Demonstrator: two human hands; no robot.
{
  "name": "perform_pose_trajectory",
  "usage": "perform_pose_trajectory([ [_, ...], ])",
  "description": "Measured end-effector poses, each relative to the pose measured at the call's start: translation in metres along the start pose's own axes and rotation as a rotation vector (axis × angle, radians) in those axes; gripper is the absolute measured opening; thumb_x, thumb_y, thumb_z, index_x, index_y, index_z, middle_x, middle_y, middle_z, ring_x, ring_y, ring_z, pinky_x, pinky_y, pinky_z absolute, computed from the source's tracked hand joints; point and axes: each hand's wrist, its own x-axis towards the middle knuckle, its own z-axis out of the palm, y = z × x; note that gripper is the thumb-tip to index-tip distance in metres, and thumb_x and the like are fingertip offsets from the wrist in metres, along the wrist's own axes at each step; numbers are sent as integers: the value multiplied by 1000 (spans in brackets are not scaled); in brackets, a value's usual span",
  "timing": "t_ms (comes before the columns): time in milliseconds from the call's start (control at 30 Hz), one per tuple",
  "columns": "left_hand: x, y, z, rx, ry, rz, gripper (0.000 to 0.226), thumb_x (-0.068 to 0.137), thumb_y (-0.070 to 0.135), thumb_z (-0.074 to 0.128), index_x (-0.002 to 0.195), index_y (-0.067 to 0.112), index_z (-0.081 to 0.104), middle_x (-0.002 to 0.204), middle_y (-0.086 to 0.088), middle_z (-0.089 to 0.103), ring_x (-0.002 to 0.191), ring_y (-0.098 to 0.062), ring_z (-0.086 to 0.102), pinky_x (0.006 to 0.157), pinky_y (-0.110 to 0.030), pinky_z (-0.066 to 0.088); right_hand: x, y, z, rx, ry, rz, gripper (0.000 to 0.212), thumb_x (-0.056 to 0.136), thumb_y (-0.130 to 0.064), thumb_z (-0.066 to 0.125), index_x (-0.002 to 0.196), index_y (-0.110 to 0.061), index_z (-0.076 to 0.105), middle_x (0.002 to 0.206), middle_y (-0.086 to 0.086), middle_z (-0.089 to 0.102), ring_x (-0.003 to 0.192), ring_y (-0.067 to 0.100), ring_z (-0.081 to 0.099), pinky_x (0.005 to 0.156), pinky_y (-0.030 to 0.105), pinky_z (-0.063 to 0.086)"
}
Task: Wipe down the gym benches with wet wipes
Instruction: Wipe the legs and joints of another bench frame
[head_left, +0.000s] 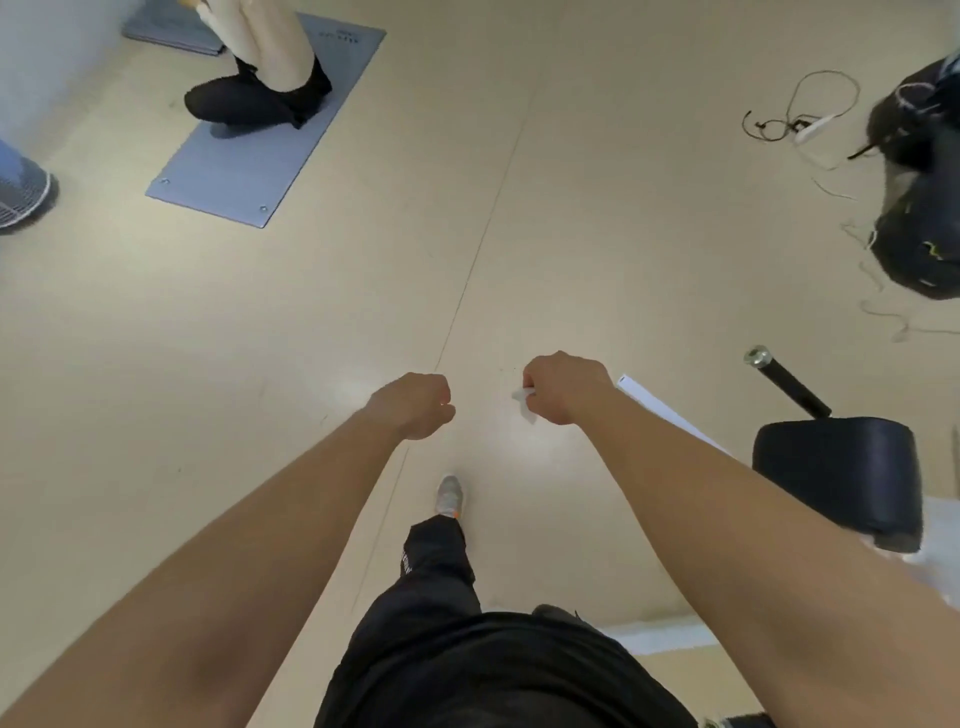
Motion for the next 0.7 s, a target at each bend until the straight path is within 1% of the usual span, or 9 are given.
perform_pose_trajectory([
  [67,38,4,-28,42,-24,68,35,100,37,48,131,22,56,131,-1,59,118,-22,54,92,-36,47,23,12,-21,44,5,85,17,92,-22,53,100,-24,68,95,-1,65,85,26,65,68,30,43],
  [133,75,11,-59,72,-58,139,34,100,37,48,130,22,56,131,0,59,118,-22,53,94,-37,47,46,24,-42,93,-1,175,15,92,-22,54,98,-25,68,95,-2,65,86,26,65,68,30,43],
  [200,110,20,-89,89,-90,200,34,100,37,48,130,22,57,131,1,59,118,-21,53,96,-38,48,69,36,-59,130,8,246,14,94,-24,55,100,-24,67,95,-3,64,85,26,65,67,30,43],
  [300,163,40,-137,139,-107,269,34,100,39,49,130,24,56,131,1,58,117,-21,54,96,-38,48,98,56,-86,234,43,338,17,92,-22,54,102,-24,67,88,-6,58,86,26,64,68,31,43],
  [367,195,55,-165,169,-109,302,34,99,39,49,129,24,57,131,1,59,116,-21,55,97,-40,49,114,69,-103,279,61,381,18,92,-23,54,103,-24,67,95,-3,62,87,26,64,69,31,44],
  [467,242,88,-197,233,-123,369,33,99,36,48,129,23,57,129,1,60,114,-21,55,95,-39,49,136,98,-126,312,85,449,20,93,-24,52,105,-24,67,102,0,66,88,27,65,70,31,45],
  [567,290,126,-221,300,-129,433,33,99,34,48,128,21,58,126,0,61,113,-22,56,92,-37,50,161,133,-145,368,100,514,24,96,-28,51,114,-23,66,111,3,66,98,28,65,79,34,50],
  [633,323,152,-233,337,-134,463,33,99,35,49,127,21,58,125,-1,61,111,-22,56,91,-37,50,177,159,-155,389,95,557,24,96,-28,51,114,-23,66,112,3,66,99,29,65,82,35,51],
  [700,355,181,-246,373,-148,490,32,98,35,49,125,21,58,124,-1,62,110,-22,57,92,-38,50,192,186,-166,423,81,598,23,96,-27,50,110,-25,68,108,2,67,96,28,65,78,33,49],
])
